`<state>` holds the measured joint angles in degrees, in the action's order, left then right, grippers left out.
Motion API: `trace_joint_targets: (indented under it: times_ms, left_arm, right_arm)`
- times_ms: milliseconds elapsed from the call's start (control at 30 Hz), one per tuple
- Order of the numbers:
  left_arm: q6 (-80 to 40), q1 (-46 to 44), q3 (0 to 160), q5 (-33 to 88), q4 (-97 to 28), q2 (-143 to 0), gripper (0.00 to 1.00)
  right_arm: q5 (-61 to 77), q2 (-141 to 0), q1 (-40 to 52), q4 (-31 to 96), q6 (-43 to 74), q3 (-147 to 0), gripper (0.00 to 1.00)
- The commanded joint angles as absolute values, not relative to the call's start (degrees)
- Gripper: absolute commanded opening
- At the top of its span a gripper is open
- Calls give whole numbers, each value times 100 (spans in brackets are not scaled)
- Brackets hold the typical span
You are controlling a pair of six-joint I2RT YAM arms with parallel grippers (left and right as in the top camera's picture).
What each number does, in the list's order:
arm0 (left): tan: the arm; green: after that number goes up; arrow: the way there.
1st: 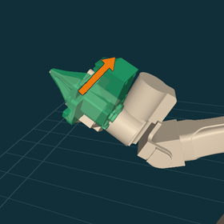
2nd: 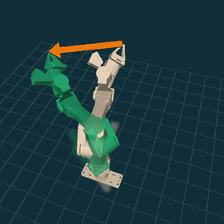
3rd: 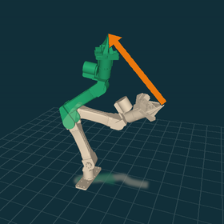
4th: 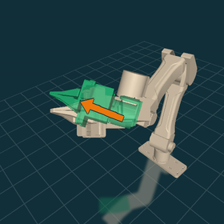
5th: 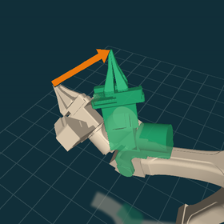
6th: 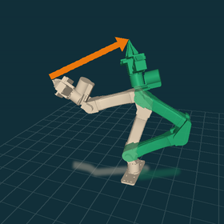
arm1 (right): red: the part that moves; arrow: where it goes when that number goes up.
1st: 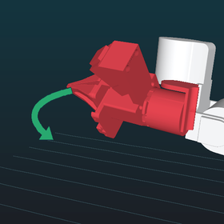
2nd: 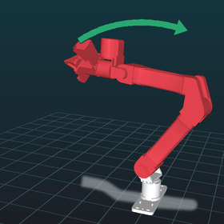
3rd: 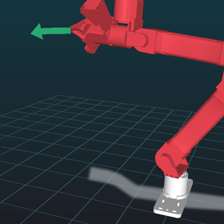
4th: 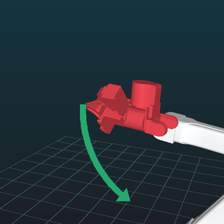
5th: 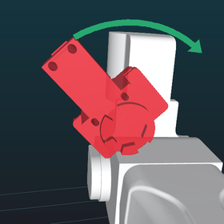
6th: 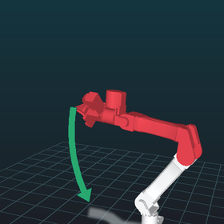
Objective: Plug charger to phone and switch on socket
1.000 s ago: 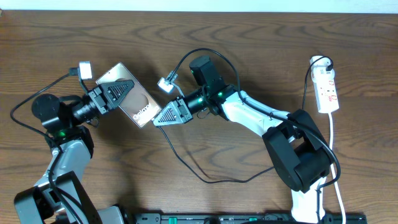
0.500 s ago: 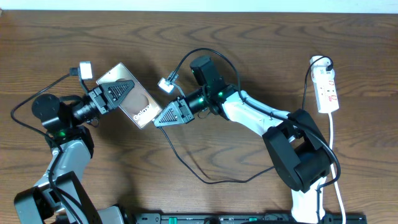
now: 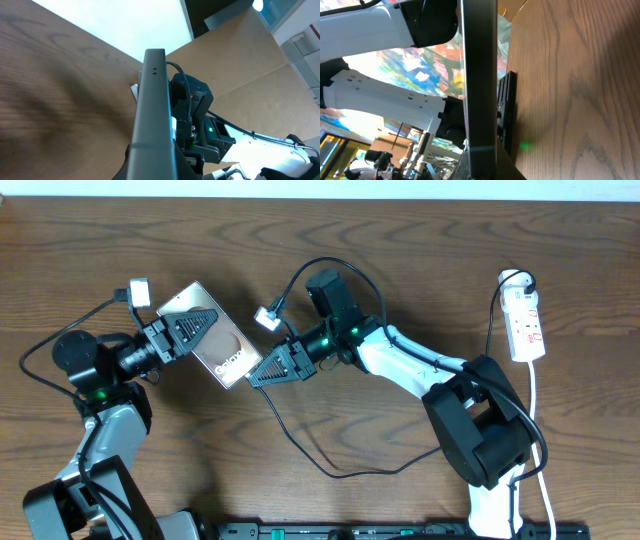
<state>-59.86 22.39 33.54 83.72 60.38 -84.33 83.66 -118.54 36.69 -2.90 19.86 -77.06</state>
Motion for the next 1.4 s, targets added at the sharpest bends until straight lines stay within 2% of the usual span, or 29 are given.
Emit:
trace_joint_targets:
  times_ms: [0,267,500,867,1067,1100,1133,1167,1233,1300,1367]
  left_arm:
    - [-5878,2182,3400,8370,6101,-8401,7]
    - [-5883,2239,3400,8263,6101,-8401,7]
    - [-5927,2637,3400,8326,6099,-8401,8]
    - [-5922,2783,3400,8484,6095,-8401,7]
    - [-5922,2783,3400,8591,6053,-8403,8]
    - [-5922,2783,3400,8619,6055,-8403,8]
    - [-5922,2783,3400,8641,6053,-8403,8]
    - [-5922,2783,3400,8656,6053,-8403,7]
    - [-5922,2783,3400,8656,6053,-8403,7]
    - [-5924,2783,3400,8656,6053,-8403,7]
    - [-5924,2783,3400,8678,6053,-8403,8]
  right_arm:
    - [8311,-11824,3653,-123,1841,-7830,1]
    - [4901,-11826,3623,1894,2357,-7830,1]
    - [3465,-11817,3448,2534,2902,-7835,1]
    - [115,-11598,3216,5398,2812,-9026,1]
    - [-760,-11607,3347,5763,3280,-9218,2]
    - [-755,-11614,3363,5749,3277,-9194,11]
    - [-755,-11622,3374,5741,3280,-9168,25]
    - [-755,-11629,3385,5741,3286,-9148,41]
    - [-755,-11631,3391,5743,3356,-9124,79]
    - [-731,-11636,3391,5741,3387,-9105,96]
    - [-692,-11638,3391,5745,3387,-9085,99]
